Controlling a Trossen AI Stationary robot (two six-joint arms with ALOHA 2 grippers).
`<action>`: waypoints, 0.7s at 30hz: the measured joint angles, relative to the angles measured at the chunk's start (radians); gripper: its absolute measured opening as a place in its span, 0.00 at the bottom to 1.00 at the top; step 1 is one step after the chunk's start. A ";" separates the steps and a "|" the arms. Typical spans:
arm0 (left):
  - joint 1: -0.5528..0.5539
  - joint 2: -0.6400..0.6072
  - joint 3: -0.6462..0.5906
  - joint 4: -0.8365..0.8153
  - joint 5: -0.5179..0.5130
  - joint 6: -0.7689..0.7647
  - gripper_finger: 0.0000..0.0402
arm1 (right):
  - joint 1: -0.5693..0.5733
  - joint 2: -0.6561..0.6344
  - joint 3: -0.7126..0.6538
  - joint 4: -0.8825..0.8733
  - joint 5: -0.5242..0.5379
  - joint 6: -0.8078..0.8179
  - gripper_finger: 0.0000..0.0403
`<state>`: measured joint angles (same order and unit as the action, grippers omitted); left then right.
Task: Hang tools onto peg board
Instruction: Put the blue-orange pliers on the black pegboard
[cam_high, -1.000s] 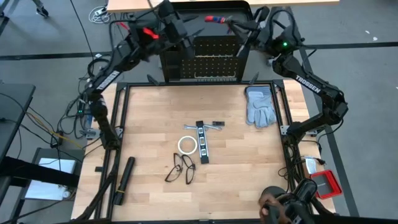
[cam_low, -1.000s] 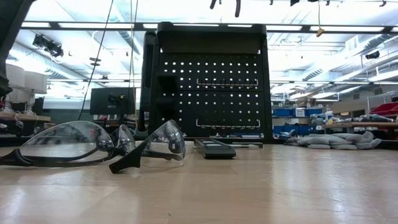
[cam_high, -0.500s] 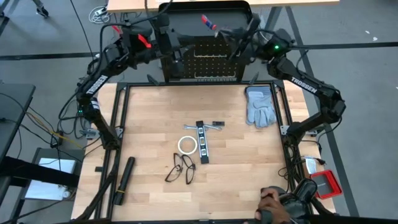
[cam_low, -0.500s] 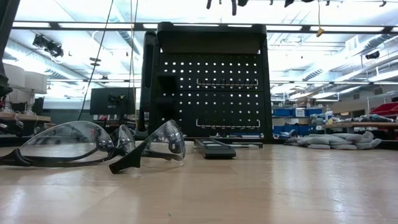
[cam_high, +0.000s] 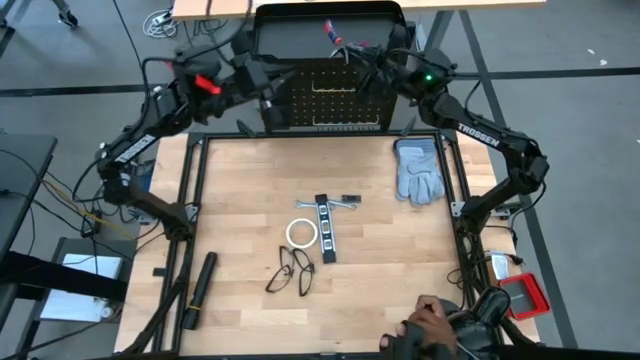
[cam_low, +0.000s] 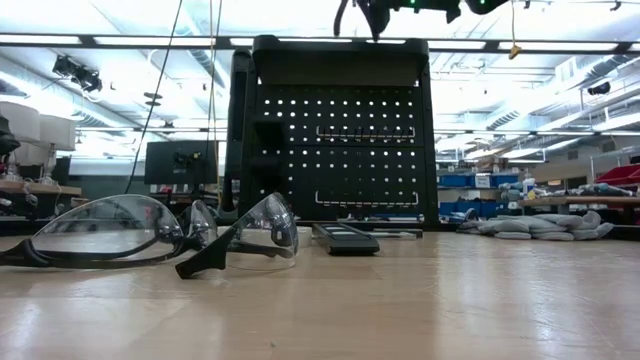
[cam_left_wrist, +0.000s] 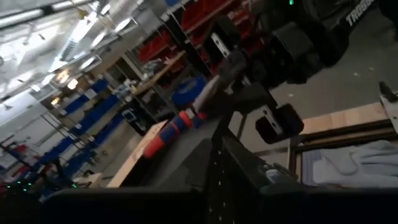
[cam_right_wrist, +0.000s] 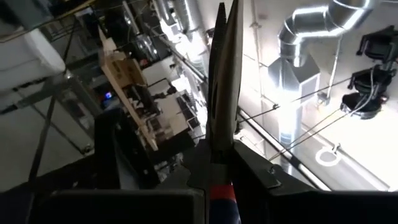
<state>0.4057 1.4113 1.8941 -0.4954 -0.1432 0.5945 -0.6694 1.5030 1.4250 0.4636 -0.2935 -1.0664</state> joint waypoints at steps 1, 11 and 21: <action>0.003 -0.025 -0.045 0.031 -0.005 0.001 0.09 | 0.001 0.001 0.000 -0.016 0.001 -0.026 0.13; 0.039 -0.200 -0.381 0.295 -0.068 -0.036 0.09 | 0.018 0.043 0.000 -0.033 0.014 -0.264 0.13; 0.069 -0.241 -0.444 0.328 -0.050 -0.130 0.09 | 0.006 0.098 0.001 0.037 0.065 -0.321 0.14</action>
<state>0.4748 1.1698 1.4506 -0.1676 -0.1930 0.4646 -0.6632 1.6013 1.4258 0.5009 -0.2283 -1.3874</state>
